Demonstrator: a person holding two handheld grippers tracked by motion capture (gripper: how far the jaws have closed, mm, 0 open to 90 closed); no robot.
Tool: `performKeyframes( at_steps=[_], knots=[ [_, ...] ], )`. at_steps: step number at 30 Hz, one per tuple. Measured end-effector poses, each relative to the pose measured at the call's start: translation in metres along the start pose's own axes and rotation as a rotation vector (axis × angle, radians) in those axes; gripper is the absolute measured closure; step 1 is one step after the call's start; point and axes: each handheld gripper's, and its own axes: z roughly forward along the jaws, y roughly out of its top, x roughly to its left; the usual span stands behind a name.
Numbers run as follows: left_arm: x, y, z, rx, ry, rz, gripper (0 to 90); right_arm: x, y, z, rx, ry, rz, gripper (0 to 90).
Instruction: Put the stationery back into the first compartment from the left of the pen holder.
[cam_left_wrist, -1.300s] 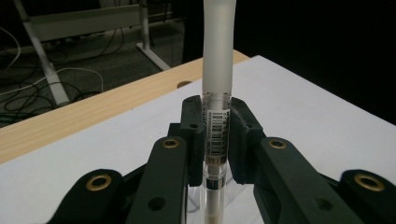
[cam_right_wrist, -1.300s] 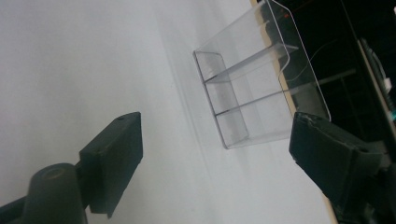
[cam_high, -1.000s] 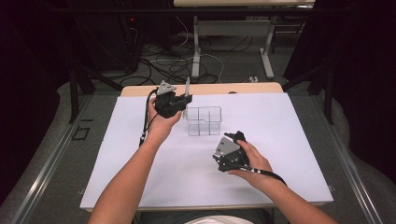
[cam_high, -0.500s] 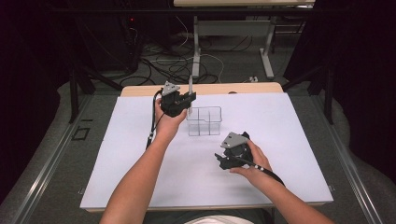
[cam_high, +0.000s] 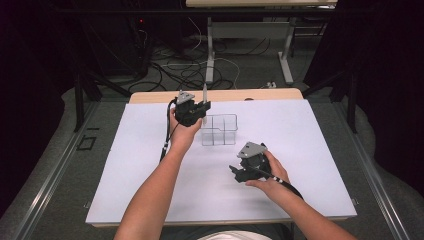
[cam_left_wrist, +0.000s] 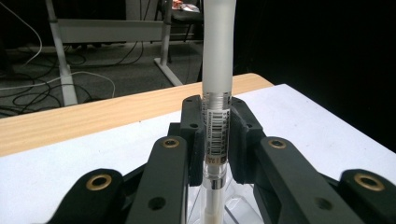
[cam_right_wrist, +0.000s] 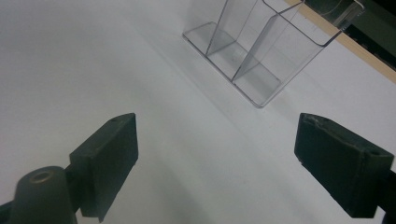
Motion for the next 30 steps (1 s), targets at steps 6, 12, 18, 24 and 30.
performKeyframes(
  at_steps=[6, 12, 18, 24, 30],
  knots=[
    [0.001, -0.006, 0.004, 0.033, 0.007, 0.003, 79.0, 0.0, -0.002, 0.001, 0.013, 0.011, 0.012, 14.8],
    [0.0, -0.011, 0.006, 0.054, 0.006, 0.008, 79.0, 0.0, -0.003, 0.003, 0.021, 0.025, 0.024, 15.3],
    [0.002, -0.015, 0.008, 0.071, 0.013, 0.014, 79.0, 0.0, -0.005, 0.005, 0.018, 0.027, 0.017, 15.4],
    [0.001, -0.018, 0.008, 0.101, 0.003, 0.027, 78.9, 0.001, -0.005, 0.006, 0.03, 0.033, 0.018, 15.5],
    [0.0, -0.021, 0.006, 0.121, -0.016, 0.041, 78.6, 0.001, -0.005, 0.007, 0.041, 0.042, 0.007, 15.6]
  ],
)
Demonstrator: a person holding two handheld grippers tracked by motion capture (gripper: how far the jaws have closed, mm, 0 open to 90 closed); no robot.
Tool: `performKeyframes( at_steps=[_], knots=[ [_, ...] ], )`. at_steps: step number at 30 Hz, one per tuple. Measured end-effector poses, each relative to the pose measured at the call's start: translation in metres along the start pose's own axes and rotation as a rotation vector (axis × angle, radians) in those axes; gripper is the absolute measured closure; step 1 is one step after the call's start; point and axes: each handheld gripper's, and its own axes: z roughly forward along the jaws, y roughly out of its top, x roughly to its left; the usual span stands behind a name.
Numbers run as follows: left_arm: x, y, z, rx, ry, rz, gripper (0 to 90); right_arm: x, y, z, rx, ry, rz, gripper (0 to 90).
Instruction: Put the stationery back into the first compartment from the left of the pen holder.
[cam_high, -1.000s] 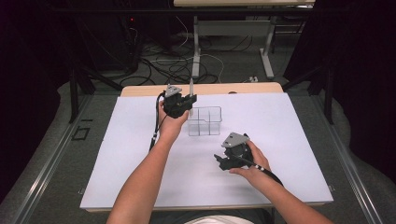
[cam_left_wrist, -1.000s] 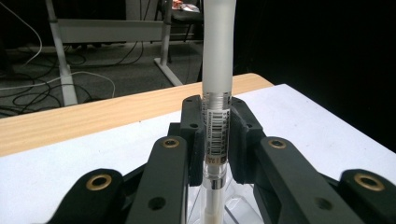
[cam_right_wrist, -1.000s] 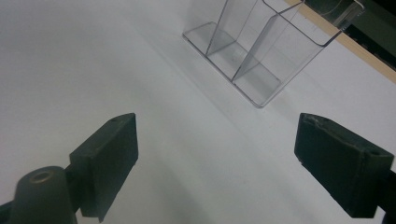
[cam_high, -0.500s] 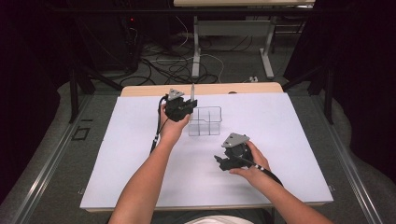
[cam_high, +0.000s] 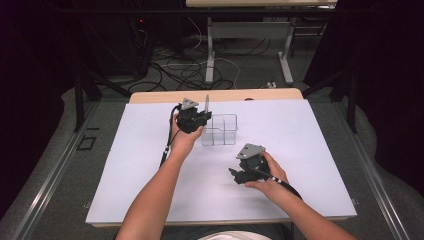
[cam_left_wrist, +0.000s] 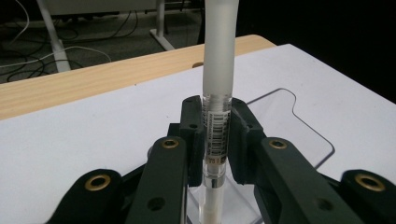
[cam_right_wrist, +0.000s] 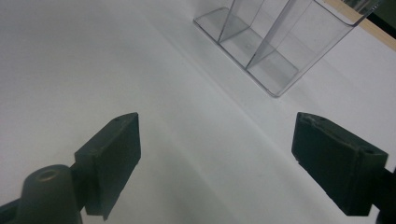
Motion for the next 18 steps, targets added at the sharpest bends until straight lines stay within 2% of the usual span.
performKeyframes(
  at_steps=[4, 11, 15, 18],
  knots=[
    [-0.001, 0.001, -0.005, -0.004, -0.008, 0.018, 73.4, 0.0, 0.0, 0.0, 0.001, 0.003, 0.004, 15.6],
    [-0.003, 0.004, -0.018, -0.013, -0.023, 0.01, 61.1, 0.0, 0.0, 0.0, -0.003, -0.002, 0.015, 15.7],
    [-0.006, 0.005, -0.026, -0.02, -0.018, 0.009, 48.4, 0.0, 0.0, 0.0, -0.002, -0.001, 0.017, 15.7],
    [-0.008, 0.006, -0.032, -0.023, -0.021, 0.015, 43.0, 0.0, 0.0, 0.0, -0.006, -0.004, 0.022, 15.7]
  ],
)
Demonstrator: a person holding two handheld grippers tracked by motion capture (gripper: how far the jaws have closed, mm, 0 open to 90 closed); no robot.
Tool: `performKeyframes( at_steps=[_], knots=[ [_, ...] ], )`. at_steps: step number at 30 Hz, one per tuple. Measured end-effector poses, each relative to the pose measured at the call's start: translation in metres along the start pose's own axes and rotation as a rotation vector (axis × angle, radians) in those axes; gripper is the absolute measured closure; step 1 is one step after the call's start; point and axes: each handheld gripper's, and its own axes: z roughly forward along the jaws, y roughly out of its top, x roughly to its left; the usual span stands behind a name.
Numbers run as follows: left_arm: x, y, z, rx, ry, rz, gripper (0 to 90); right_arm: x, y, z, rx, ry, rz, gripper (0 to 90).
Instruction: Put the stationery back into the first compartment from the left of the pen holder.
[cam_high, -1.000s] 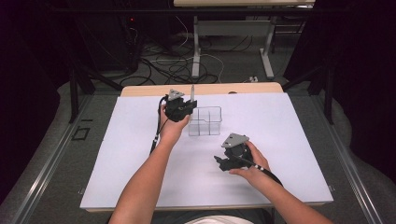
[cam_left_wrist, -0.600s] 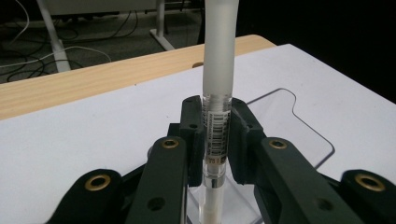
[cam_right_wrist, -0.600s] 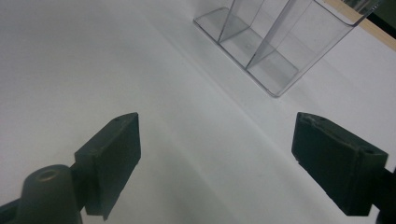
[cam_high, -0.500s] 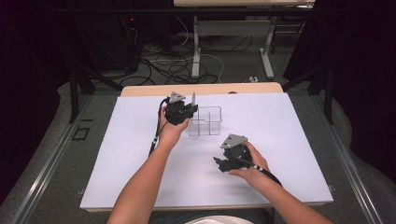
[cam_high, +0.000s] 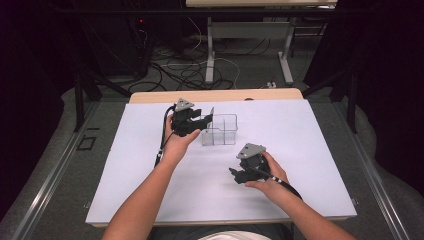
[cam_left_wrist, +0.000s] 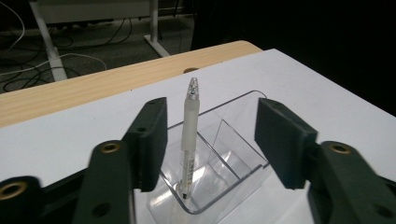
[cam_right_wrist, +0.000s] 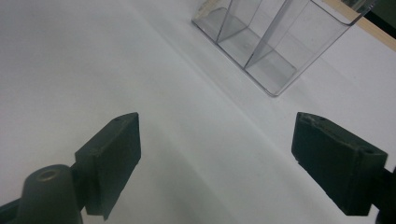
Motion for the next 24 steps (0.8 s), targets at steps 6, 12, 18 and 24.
performKeyframes(
  at_steps=[6, 12, 18, 24],
  knots=[
    [-0.003, -0.001, -0.014, -0.005, -0.026, 0.003, 33.3, -0.002, 0.0, -0.001, 0.004, -0.001, -0.003, 15.7],
    [-0.007, -0.005, -0.031, -0.004, -0.019, 0.023, 24.5, -0.005, -0.001, 0.0, -0.001, -0.003, 0.016, 15.7],
    [-0.008, -0.016, -0.048, 0.03, -0.031, 0.008, 24.2, -0.008, -0.003, -0.001, 0.002, 0.0, 0.036, 15.7],
    [-0.006, -0.032, -0.059, 0.065, -0.046, -0.002, 20.8, -0.01, -0.004, -0.001, 0.007, 0.007, 0.059, 15.7]
  ],
)
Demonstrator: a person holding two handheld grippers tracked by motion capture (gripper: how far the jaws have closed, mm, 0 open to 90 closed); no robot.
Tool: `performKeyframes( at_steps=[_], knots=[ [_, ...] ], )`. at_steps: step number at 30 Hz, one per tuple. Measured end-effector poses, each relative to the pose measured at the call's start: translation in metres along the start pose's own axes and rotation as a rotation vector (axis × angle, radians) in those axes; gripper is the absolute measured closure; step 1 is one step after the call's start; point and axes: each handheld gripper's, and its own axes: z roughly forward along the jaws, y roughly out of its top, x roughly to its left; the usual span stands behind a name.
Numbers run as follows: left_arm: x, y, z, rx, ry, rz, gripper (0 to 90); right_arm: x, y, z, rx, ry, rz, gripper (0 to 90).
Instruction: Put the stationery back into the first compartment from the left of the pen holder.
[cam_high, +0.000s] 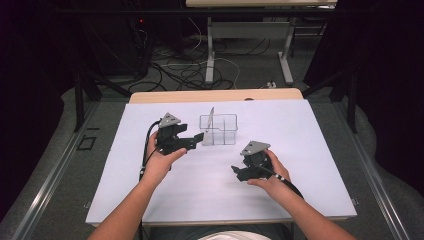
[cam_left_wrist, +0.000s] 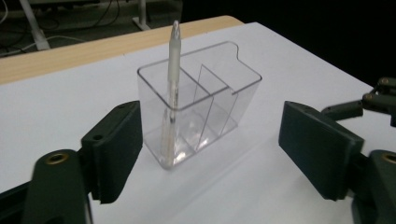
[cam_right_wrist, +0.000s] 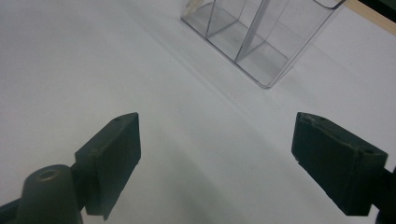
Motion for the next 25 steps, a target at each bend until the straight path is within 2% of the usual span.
performKeyframes(
  at_steps=[2, 3, 6, 10, 14, 20, 25],
  knots=[
    [0.001, -0.006, -0.002, 0.015, 0.0, 0.004, 18.0, -0.001, 0.0, 0.0, 0.0, 0.0, -0.003, 15.7],
    [0.001, -0.009, -0.003, 0.023, 0.007, 0.004, 15.7, 0.0, 0.0, 0.0, 0.002, 0.001, 0.011, 15.7],
    [0.002, -0.016, -0.005, 0.036, 0.011, 0.0, 14.0, 0.0, 0.0, 0.0, 0.002, 0.0, 0.007, 15.7],
    [-0.001, -0.024, -0.006, 0.054, 0.03, -0.012, 6.3, -0.001, 0.0, 0.001, 0.001, 0.004, -0.003, 15.7],
    [-0.002, -0.032, -0.008, 0.076, 0.015, -0.012, 0.1, -0.001, -0.001, 0.0, 0.002, 0.002, 0.014, 15.7],
    [-0.004, -0.042, -0.009, 0.093, 0.027, 0.015, 0.1, -0.004, -0.002, 0.0, 0.002, 0.006, 0.016, 15.7],
    [-0.003, -0.048, -0.01, 0.099, 0.019, 0.029, 0.1, -0.005, -0.003, 0.0, 0.003, 0.004, 0.019, 15.7]
  ],
)
